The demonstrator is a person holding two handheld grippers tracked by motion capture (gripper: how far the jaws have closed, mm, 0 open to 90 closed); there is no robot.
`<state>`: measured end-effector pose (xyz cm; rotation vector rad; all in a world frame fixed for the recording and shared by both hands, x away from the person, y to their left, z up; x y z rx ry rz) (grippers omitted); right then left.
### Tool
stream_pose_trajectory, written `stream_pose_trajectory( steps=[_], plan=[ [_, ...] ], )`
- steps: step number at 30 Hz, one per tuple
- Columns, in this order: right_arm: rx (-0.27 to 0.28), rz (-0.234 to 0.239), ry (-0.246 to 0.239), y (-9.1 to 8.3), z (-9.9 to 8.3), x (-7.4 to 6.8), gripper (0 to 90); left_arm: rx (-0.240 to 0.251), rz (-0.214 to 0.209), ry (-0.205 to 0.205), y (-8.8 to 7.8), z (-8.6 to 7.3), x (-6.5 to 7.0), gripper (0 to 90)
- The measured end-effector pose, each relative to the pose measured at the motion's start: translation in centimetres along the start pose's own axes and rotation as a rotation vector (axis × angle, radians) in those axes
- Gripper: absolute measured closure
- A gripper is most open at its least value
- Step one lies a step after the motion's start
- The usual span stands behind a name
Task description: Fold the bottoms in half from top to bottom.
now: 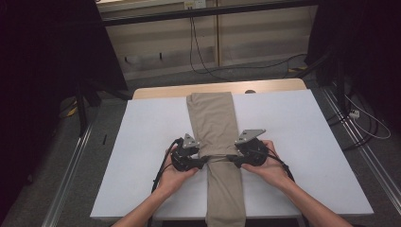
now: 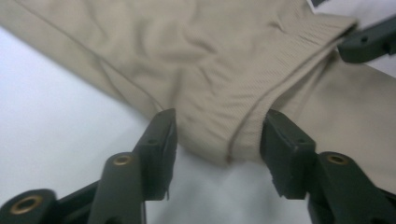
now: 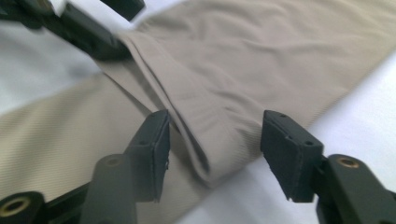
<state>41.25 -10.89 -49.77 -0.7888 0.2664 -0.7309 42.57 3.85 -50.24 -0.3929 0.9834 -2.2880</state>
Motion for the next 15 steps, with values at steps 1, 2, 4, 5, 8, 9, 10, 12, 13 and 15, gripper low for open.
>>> stream_pose_trajectory(
  steps=[1,2,4,5,8,9,10,12,13,15],
  plan=[
    [-0.007,-0.012,-0.005,0.2,-0.2,0.1,45.7,0.0,-0.008,0.003,0.1,0.2,0.0,57.6],
    [-0.007,-0.005,-0.001,0.4,-0.2,0.1,46.4,0.004,0.003,0.019,0.2,0.5,-0.2,61.0],
    [0.013,-0.004,0.017,0.3,-0.1,0.5,59.8,0.007,-0.025,0.033,0.4,0.9,0.0,67.5],
    [0.033,0.0,0.023,0.1,0.3,0.6,64.6,0.013,-0.022,0.03,0.5,1.0,0.0,69.7],
    [0.023,-0.006,0.033,0.1,0.4,1.2,71.7,0.014,-0.035,0.025,0.7,1.1,-0.2,69.1],
    [0.016,-0.004,0.039,0.2,0.3,1.3,74.7,0.018,-0.026,0.017,0.7,1.0,-0.3,65.8],
    [0.01,0.006,0.045,0.5,0.1,1.4,75.9,0.012,-0.032,0.014,0.7,0.9,-0.3,62.5],
    [0.017,0.009,0.045,0.6,0.0,1.3,82.7,0.019,-0.044,0.009,0.6,0.7,-0.2,64.8],
    [0.031,0.012,0.042,0.5,0.2,1.2,84.1,0.016,-0.056,0.001,0.4,0.6,-0.1,68.7],
    [0.039,0.013,0.034,0.1,0.4,0.8,85.1,0.025,-0.06,0.004,-0.1,0.8,0.2,82.0]
  ],
)
Point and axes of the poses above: each handheld gripper's, and its own axes: y roughly forward along the jaws, z roughly out of its top, x roughly to its right, the point moved 9 cm from there along y, roughly forward along the jaws, and after that the axes turned 3 degrees about -x, right-handed, at the moved point
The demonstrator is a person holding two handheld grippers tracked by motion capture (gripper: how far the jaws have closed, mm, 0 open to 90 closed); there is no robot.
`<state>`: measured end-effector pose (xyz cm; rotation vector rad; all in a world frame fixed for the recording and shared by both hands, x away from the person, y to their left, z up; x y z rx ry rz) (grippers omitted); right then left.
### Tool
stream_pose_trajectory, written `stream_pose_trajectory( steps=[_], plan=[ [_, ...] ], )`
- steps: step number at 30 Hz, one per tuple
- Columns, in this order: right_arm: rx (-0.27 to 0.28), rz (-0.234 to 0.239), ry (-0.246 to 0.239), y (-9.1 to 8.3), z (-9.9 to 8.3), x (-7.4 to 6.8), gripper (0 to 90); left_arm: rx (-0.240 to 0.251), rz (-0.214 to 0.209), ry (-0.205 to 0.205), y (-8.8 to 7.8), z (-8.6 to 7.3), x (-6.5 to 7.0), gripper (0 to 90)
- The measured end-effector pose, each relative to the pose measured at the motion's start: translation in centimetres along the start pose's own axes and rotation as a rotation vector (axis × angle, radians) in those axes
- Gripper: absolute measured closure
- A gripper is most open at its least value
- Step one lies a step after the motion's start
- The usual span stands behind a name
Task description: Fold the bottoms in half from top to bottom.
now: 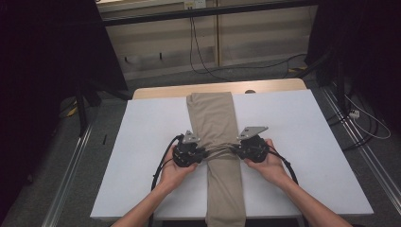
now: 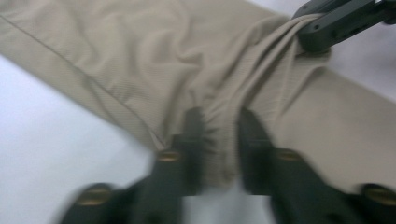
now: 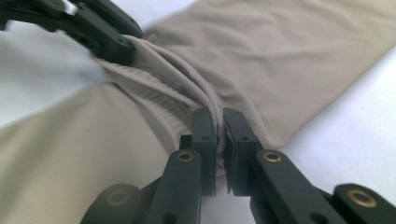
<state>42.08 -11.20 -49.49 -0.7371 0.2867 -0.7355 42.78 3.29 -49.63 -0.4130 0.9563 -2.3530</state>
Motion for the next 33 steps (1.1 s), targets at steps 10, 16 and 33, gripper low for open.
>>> stream_pose_trajectory(
  steps=[10,16,33],
  plan=[
    [0.07,0.148,0.052,-6.1,-1.2,-4.8,85.2,0.052,-0.139,0.054,-6.0,-1.0,5.9,86.3],
    [0.031,0.203,0.023,-8.5,-4.6,-8.6,85.1,0.004,-0.23,0.098,-7.3,-4.2,10.0,86.3],
    [0.026,0.261,0.035,-10.9,-6.9,-12.3,46.9,0.027,-0.201,0.086,-9.0,-5.8,10.5,48.6]
  ],
)
Point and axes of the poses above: each handheld gripper's, and its own axes: y roughly forward along the jaws, z roughly out of its top, x roughly to its right, the point moved 9 cm from there along y, roughly forward along the jaws, and after that the axes turned 3 degrees about -x, right-handed, at the moved point
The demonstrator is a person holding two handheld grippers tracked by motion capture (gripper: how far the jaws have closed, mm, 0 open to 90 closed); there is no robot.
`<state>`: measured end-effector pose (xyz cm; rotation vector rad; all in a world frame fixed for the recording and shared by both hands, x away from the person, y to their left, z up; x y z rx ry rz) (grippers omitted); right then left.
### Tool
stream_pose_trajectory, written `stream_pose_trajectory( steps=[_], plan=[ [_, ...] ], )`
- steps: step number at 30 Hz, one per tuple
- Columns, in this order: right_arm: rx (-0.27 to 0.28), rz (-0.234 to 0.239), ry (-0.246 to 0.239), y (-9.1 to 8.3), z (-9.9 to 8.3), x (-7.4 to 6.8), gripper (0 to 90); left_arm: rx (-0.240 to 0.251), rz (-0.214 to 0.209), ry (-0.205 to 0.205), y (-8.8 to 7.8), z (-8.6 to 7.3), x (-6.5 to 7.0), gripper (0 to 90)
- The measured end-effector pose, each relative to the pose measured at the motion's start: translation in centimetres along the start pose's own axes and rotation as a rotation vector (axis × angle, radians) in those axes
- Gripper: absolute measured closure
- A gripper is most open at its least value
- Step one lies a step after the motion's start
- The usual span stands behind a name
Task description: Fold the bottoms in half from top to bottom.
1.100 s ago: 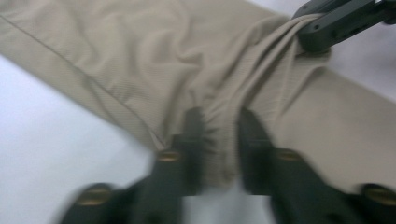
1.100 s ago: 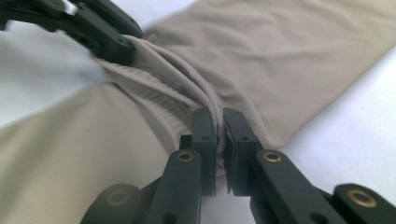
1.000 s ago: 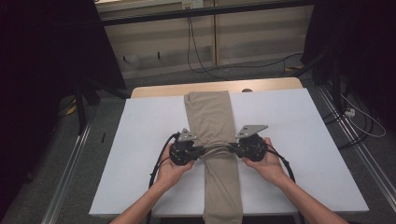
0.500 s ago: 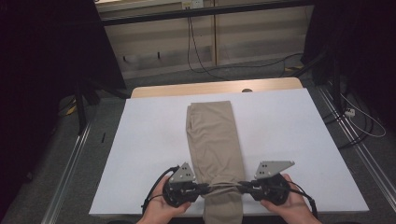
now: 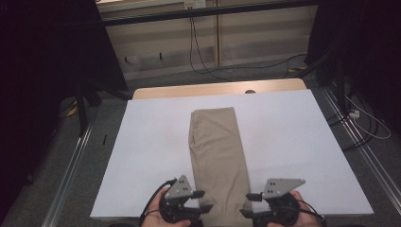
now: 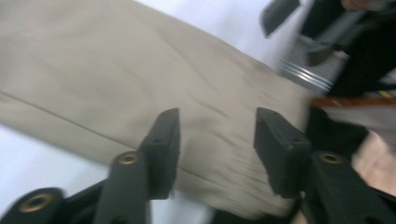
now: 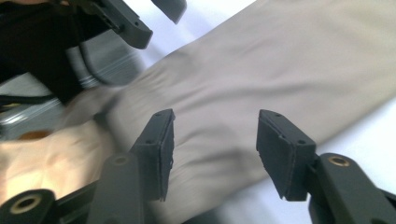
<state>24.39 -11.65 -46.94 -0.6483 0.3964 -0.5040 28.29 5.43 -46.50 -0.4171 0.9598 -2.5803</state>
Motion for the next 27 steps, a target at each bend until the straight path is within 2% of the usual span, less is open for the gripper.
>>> stream_pose_trajectory(
  steps=[2,3,4,5,6,7,9,10,11,12,13,15,16,17,18,19,21,23,25,26,27],
  plan=[
    [0.018,-0.062,-0.018,0.1,1.5,1.9,42.7,0.011,0.093,0.01,0.3,0.7,-3.0,46.2],
    [0.035,-0.06,-0.01,0.3,2.2,2.8,42.7,0.013,0.111,-0.007,0.4,0.9,-4.0,42.1],
    [0.041,-0.067,-0.003,0.5,2.7,3.5,40.6,0.017,0.14,-0.038,0.5,1.2,-5.7,36.9],
    [0.037,-0.087,-0.013,0.9,3.3,4.8,36.8,0.029,0.156,-0.05,0.6,1.4,-6.6,29.0],
    [0.031,-0.092,-0.013,1.2,3.6,5.6,35.7,0.045,0.18,-0.047,0.6,1.7,-7.9,27.7],
    [0.017,-0.093,-0.001,1.7,3.9,6.7,34.9,0.059,0.196,-0.047,0.6,2.0,-8.7,27.8],
    [0.005,-0.131,-0.005,2.3,4.6,8.6,34.0,0.054,0.252,-0.051,0.8,2.4,-10.8,24.3],
    [0.007,-0.129,-0.01,2.6,5.0,9.3,33.3,0.071,0.268,-0.053,0.9,2.8,-11.6,24.8],
    [-0.001,-0.137,-0.005,2.9,5.3,10.1,30.1,0.074,0.269,-0.069,1.0,3.0,-12.1,24.0],
    [0.001,-0.144,0.002,3.0,5.6,10.7,29.9,0.075,0.282,-0.09,1.2,3.3,-13.0,22.7],
    [0.002,-0.146,0.007,3.3,6.1,11.6,30.7,0.072,0.288,-0.094,1.3,3.5,-13.5,21.7],
    [0.014,-0.176,0.023,3.6,7.0,13.2,30.9,0.087,0.314,-0.087,1.6,4.3,-14.7,20.6],
    [0.017,-0.179,0.027,3.8,7.3,13.8,30.6,0.084,0.344,-0.073,1.8,4.6,-15.6,20.3],
    [0.018,-0.213,0.021,4.1,7.8,14.9,29.5,0.089,0.339,-0.079,1.9,4.8,-16.1,20.3],
    [0.021,-0.228,0.025,4.3,8.1,15.6,30.7,0.09,0.333,-0.107,2.3,5.0,-16.8,20.1],
    [0.028,-0.215,0.043,4.8,8.6,16.5,31.8,0.079,0.341,-0.113,2.6,5.2,-17.6,19.8],
    [0.031,-0.232,0.067,5.6,9.3,18.3,31.7,0.076,0.361,-0.13,3.1,5.6,-19.1,18.6],
    [0.028,-0.229,0.085,6.5,10.1,19.9,32.7,0.071,0.352,-0.168,4.0,6.2,-21.0,17.1],
    [0.03,-0.248,0.103,7.2,11.2,21.3,33.1,0.061,0.367,-0.167,4.6,6.6,-22.4,16.7],
    [0.036,-0.247,0.104,7.5,11.6,21.8,34.3,0.07,0.388,-0.168,4.7,7.1,-23.5,16.8],
    [0.054,-0.261,0.113,7.8,12.3,22.7,35.3,0.09,0.384,-0.18,4.9,7.6,-24.1,16.8]
  ],
)
Point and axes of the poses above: each handheld gripper's, and its own axes: y roughly forward along the jaws, z roughly out of its top, x roughly to its right, the point moved 9 cm from there along y, roughly forward along the jaws, and after that the axes turned 3 degrees about -x, right-handed, at the moved point
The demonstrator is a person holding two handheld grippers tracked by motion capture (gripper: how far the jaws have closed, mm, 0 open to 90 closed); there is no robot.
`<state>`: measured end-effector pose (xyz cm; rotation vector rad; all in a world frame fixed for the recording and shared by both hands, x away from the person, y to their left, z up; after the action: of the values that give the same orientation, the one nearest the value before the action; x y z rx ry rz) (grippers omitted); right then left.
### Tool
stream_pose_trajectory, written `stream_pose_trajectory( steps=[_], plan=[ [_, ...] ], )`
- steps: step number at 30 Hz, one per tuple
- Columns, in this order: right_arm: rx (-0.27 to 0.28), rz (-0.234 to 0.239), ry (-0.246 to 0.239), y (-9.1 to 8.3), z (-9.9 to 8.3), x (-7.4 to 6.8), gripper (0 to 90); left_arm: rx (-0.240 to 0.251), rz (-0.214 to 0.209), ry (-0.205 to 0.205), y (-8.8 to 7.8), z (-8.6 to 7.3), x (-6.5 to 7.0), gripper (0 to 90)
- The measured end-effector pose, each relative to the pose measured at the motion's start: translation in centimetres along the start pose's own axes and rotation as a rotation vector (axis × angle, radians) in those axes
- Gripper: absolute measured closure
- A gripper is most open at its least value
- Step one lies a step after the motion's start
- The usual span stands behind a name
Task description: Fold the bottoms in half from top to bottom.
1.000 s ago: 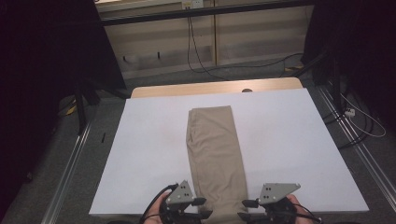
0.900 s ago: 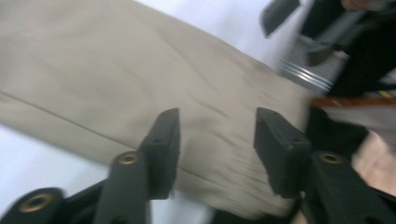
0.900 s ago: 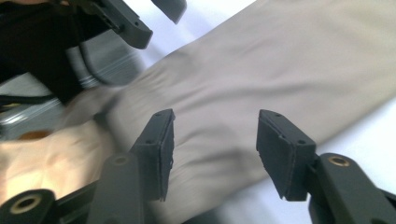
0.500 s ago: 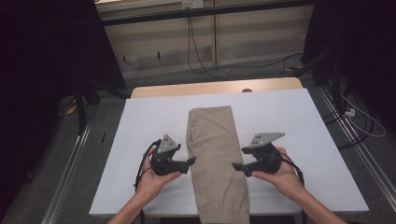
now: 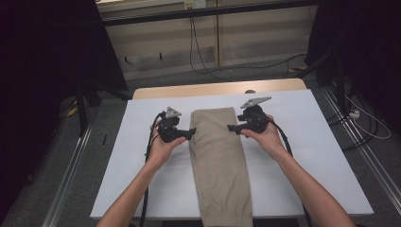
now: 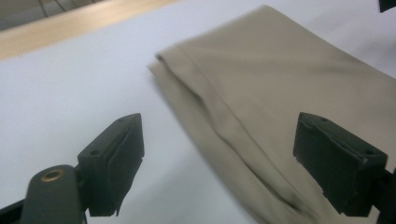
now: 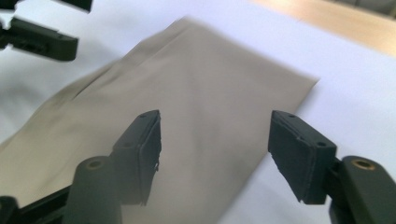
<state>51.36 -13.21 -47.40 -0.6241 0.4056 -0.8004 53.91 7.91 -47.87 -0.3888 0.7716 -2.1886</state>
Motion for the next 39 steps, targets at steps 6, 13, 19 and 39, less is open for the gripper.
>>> stream_pose_trajectory(
  steps=[6,13,19,39],
  plan=[
    [-0.047,-0.071,0.003,3.6,1.7,3.5,40.9,0.003,0.021,-0.042,2.2,2.0,-2.1,16.5],
    [-0.082,-0.121,0.028,6.6,2.6,6.3,43.0,-0.035,0.057,-0.054,4.8,2.8,-3.3,13.7],
    [-0.094,-0.108,0.037,8.1,3.2,7.1,47.7,-0.043,0.013,-0.112,7.1,3.3,-4.3,22.6],
    [-0.13,0.007,0.114,8.9,2.4,6.6,83.8,-0.103,-0.086,-0.124,9.3,2.3,-2.0,79.1]
  ],
)
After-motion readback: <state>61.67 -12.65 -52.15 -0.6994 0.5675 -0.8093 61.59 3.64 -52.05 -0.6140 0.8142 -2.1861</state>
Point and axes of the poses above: each handheld gripper's, and its own axes: y roughly forward along the jaws, z roughly out of its top, x roughly to its right, the point moved 9 cm from there along y, roughly forward along the jaws, and after that the axes turned 3 degrees about -x, right-handed, at the moved point
